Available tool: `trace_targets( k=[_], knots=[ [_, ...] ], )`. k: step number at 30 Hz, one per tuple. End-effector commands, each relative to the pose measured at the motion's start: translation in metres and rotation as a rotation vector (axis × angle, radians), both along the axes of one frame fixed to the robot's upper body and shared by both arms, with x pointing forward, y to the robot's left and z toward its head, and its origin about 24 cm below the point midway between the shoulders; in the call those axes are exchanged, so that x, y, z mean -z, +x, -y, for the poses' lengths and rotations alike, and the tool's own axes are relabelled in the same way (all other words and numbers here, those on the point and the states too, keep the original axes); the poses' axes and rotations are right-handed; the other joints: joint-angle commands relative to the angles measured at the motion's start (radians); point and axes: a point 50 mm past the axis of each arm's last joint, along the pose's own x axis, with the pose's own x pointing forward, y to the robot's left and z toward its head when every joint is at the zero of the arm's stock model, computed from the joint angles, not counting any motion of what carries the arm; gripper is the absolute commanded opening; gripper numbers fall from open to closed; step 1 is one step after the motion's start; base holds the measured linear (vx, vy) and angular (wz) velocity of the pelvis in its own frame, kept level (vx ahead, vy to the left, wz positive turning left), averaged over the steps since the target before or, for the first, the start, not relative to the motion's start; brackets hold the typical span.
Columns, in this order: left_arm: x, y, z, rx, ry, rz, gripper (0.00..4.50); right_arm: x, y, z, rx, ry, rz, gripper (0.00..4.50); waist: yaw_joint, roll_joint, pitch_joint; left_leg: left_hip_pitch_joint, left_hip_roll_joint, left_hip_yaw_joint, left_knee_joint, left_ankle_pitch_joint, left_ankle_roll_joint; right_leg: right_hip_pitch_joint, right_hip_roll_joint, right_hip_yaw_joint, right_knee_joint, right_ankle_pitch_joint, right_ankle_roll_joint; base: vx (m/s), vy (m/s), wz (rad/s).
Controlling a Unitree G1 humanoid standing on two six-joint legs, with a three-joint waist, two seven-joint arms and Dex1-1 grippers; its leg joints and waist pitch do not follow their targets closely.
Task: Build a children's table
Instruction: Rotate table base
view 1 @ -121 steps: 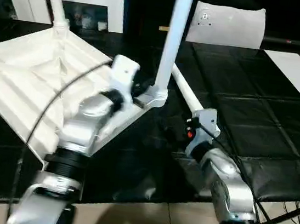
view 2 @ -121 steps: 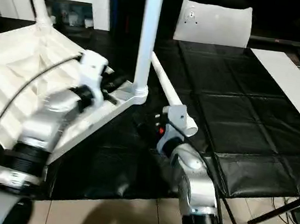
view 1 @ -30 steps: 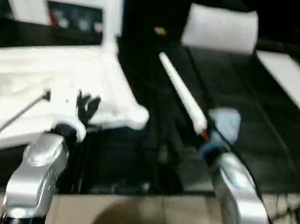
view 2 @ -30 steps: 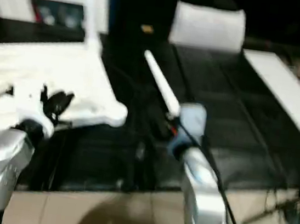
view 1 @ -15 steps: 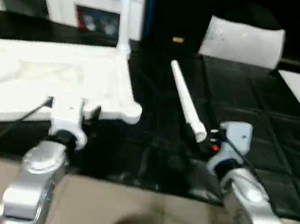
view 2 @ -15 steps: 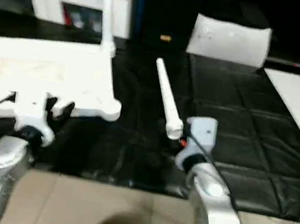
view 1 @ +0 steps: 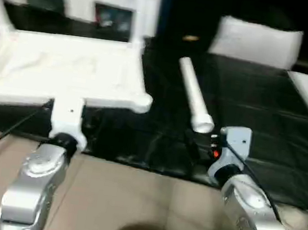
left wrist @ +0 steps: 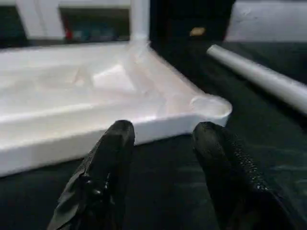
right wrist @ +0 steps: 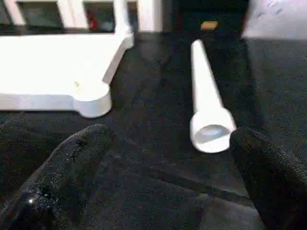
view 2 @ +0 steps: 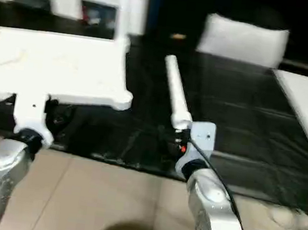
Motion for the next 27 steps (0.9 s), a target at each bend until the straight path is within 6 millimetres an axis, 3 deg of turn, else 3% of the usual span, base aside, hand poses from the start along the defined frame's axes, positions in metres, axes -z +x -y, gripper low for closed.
trace_targets(
  k=[1,2,3,4,5,6,7,8,9,10,11,12,13,14,15,16,17,18,19,20,21,22,23,24,25,26,27],
  knots=[
    [0.006,-0.004,-0.002,-0.009,-0.007,-0.030,2.32,-0.001,0.002,-0.001,-0.005,0.002,-0.002,4.50,0.003,-0.038,-0.059,0.043,0.041,0.025,0.004,-0.528,-0.017,0.014,-0.093,0.132,-0.151,-0.847,0.040,0.000,0.000,0.00],
    [0.006,-0.003,-0.003,-0.009,-0.005,-0.031,2.32,-0.002,0.003,-0.001,-0.008,0.000,0.000,4.50,0.007,-0.065,-0.025,0.095,0.000,-0.010,0.197,-0.269,0.006,-0.076,-0.152,0.148,-0.320,-1.162,-0.005,0.000,0.000,0.00],
    [0.006,-0.003,-0.003,-0.009,-0.004,-0.032,2.32,-0.002,0.003,-0.001,-0.010,-0.001,0.002,4.50,0.047,-0.022,-0.022,-0.070,-0.047,-0.087,0.189,-0.077,0.093,0.079,-0.191,0.274,-0.337,-1.151,-0.074,0.096,-0.009,-0.12],
    [0.006,-0.003,-0.003,-0.009,-0.004,-0.032,2.32,-0.002,0.003,-0.002,-0.017,-0.003,0.006,4.50,0.054,-0.016,-0.012,-0.088,-0.035,-0.116,0.178,-0.096,0.070,0.103,-0.178,0.275,-0.312,-0.961,-0.096,0.068,0.028,0.05],
    [0.006,-0.003,-0.003,-0.007,-0.005,-0.031,2.32,-0.003,0.004,-0.003,-0.022,-0.005,0.008,4.50,0.056,0.002,-0.022,-0.037,-0.015,-0.113,0.116,-0.152,0.058,0.095,-0.156,0.249,-0.308,-0.788,-0.147,0.068,0.028,0.05],
    [0.006,-0.003,-0.003,-0.007,-0.005,-0.031,2.32,-0.003,0.004,-0.003,-0.023,-0.006,0.008,4.50,0.053,0.013,-0.034,-0.013,-0.002,-0.109,0.072,-0.169,0.047,0.097,-0.132,0.218,-0.296,-0.671,-0.167,0.034,0.050,0.25],
    [0.005,-0.003,-0.003,-0.006,-0.004,-0.032,2.32,-0.003,0.004,-0.003,-0.026,-0.005,0.010,4.50,0.023,0.022,-0.031,0.020,0.027,-0.126,-0.064,-0.236,0.043,0.074,-0.019,0.132,-0.236,-0.439,-0.158,0.051,0.095,0.23],
    [0.006,-0.003,-0.004,-0.004,-0.002,-0.033,2.32,-0.003,0.004,-0.003,-0.027,-0.005,0.009,4.50,-0.036,0.057,-0.086,0.147,0.099,-0.236,-0.120,-0.279,0.100,-0.009,0.010,0.071,-0.091,-0.152,-0.084,0.051,0.095,0.23],
    [0.006,-0.003,-0.004,-0.003,-0.001,-0.034,2.32,-0.003,0.004,-0.003,-0.026,-0.005,0.010,4.50,-0.055,0.057,-0.102,0.171,0.104,-0.262,-0.111,-0.237,0.183,-0.044,0.009,0.060,-0.057,-0.079,-0.022,0.098,0.103,0.08],
    [0.005,-0.003,-0.004,-0.002,-0.001,-0.034,2.32,-0.003,0.005,-0.003,-0.026,-0.004,0.011,4.50,-0.074,0.061,-0.091,0.136,0.077,-0.233,-0.098,-0.124,0.309,-0.096,0.000,0.051,-0.021,0.017,0.086,0.124,0.086,0.06],
    [0.005,-0.003,-0.004,-0.002,-0.002,-0.034,2.32,-0.003,0.005,-0.003,-0.025,-0.004,0.011,4.50,-0.074,0.061,-0.091,0.136,0.077,-0.233,-0.098,-0.124,0.309,-0.096,0.000,0.051,-0.021,0.017,0.086,0.191,0.111,0.08],
    [0.005,-0.002,-0.004,0.001,-0.001,-0.031,2.32,-0.004,0.005,-0.003,-0.028,-0.006,0.013,4.50,-0.101,0.053,-0.092,0.111,0.052,-0.193,-0.113,-0.018,0.356,-0.124,0.000,0.034,-0.021,0.103,0.090,0.124,0.063,0.07],
    [0.005,-0.002,-0.004,0.001,-0.001,-0.030,2.32,-0.004,0.005,-0.003,-0.028,-0.006,0.014,4.50,-0.108,0.040,-0.087,0.097,0.051,-0.175,-0.124,-0.016,0.373,-0.125,-0.006,0.036,-0.034,0.135,0.079,0.117,0.022,0.03],
    [0.004,-0.001,-0.004,0.007,0.002,-0.027,2.32,-0.004,0.006,-0.003,-0.030,-0.008,0.018,4.50,-0.118,0.013,-0.086,0.081,0.030,-0.127,-0.130,-0.048,0.374,-0.112,-0.024,0.048,-0.098,0.216,0.026,0.000,0.000,0.00],
    [0.004,-0.001,-0.004,0.007,0.002,-0.027,2.32,-0.004,0.006,-0.003,-0.030,-0.008,0.018,4.50,-0.122,-0.011,-0.089,0.074,0.009,-0.108,-0.119,-0.088,0.357,-0.093,-0.043,0.072,-0.151,0.227,-0.001,0.113,-0.019,-0.03],
    [0.003,0.000,-0.003,0.018,0.008,-0.024,2.32,-0.006,0.007,-0.003,-0.031,-0.010,0.024,4.50,-0.094,-0.056,-0.081,0.002,-0.065,-0.068,-0.059,-0.227,0.279,0.004,-0.097,0.170,-0.263,-0.124,0.004,0.129,-0.091,0.04],
    [0.003,0.001,-0.002,0.024,0.014,-0.023,2.32,-0.007,0.008,-0.003,-0.031,-0.010,0.027,4.50,-0.080,-0.052,-0.096,0.005,-0.094,-0.077,0.091,-0.156,0.196,0.039,-0.190,0.248,-0.332,-0.589,-0.076,0.129,-0.091,0.04],
    [0.003,0.002,-0.002,0.032,0.021,-0.021,2.32,-0.007,0.009,-0.003,-0.031,-0.011,0.030,4.50,-0.078,-0.054,-0.097,-0.040,-0.079,-0.099,0.112,-0.112,0.154,0.075,-0.206,0.257,-0.317,-0.627,-0.119,0.133,-0.091,-0.02],
    [0.002,0.002,-0.001,0.037,0.026,-0.020,2.32,-0.008,0.009,-0.003,-0.030,-0.012,0.032,4.50,-0.066,-0.044,-0.092,-0.069,-0.070,-0.117,0.121,-0.052,0.088,0.083,-0.190,0.250,-0.295,-0.513,-0.174,0.143,-0.022,-0.15],
    [0.002,0.002,-0.001,0.040,0.027,-0.020,2.32,-0.008,0.010,-0.003,-0.030,-0.014,0.034,4.50,-0.064,-0.028,-0.083,-0.086,-0.051,-0.127,0.120,-0.011,0.059,0.077,-0.184,0.230,-0.292,-0.375,-0.254,0.143,-0.022,-0.15],
    [0.002,0.003,-0.001,0.042,0.026,-0.019,2.32,-0.009,0.010,-0.003,-0.030,-0.014,0.035,4.50,-0.062,-0.020,-0.081,-0.082,-0.043,-0.125,0.106,0.008,0.053,0.064,-0.170,0.211,-0.295,-0.332,-0.281,0.137,0.000,-0.04],
    [0.002,0.003,0.000,0.043,0.026,-0.019,2.32,-0.009,0.011,-0.003,-0.029,-0.015,0.035,4.50,-0.064,-0.007,-0.072,-0.076,-0.027,-0.125,0.072,0.021,0.054,0.045,-0.152,0.178,-0.295,-0.323,-0.289,0.114,0.040,0.01],
    [0.002,0.004,0.000,0.050,0.027,-0.019,2.32,-0.010,0.012,-0.003,-0.028,-0.017,0.036,4.50,-0.099,0.046,-0.049,-0.057,0.021,-0.136,-0.080,-0.148,0.047,0.013,-0.029,0.071,-0.241,-0.344,-0.192,0.114,0.040,0.01],
    [0.002,0.004,0.001,0.056,0.030,-0.019,2.32,-0.010,0.013,-0.003,-0.027,-0.019,0.037,4.50,-0.125,0.060,-0.065,0.001,0.058,-0.179,-0.101,-0.232,0.052,-0.026,0.009,0.055,-0.183,-0.259,-0.149,0.159,0.092,0.01],
    [0.002,0.005,0.001,0.057,0.030,-0.019,2.32,-0.011,0.013,-0.003,-0.026,-0.021,0.037,4.50,-0.143,0.068,-0.085,0.087,0.099,-0.242,-0.120,-0.287,0.122,-0.079,-0.001,0.052,-0.091,-0.063,-0.086,0.182,0.087,-0.01],
    [0.002,0.005,0.001,0.058,0.030,-0.019,2.32,-0.011,0.013,-0.003,-0.023,-0.021,0.037,4.50,-0.140,0.073,-0.083,0.099,0.087,-0.241,-0.113,-0.215,0.241,-0.103,-0.006,0.044,-0.072,0.011,-0.014,0.182,0.087,-0.01],
    [0.002,0.005,0.002,0.060,0.031,-0.018,2.32,-0.011,0.013,-0.003,-0.021,-0.022,0.036,4.50,-0.142,0.063,-0.081,0.100,0.085,-0.229,-0.112,-0.185,0.290,-0.113,-0.011,0.044,-0.070,0.038,0.008,0.140,0.050,0.02]
  ],
)
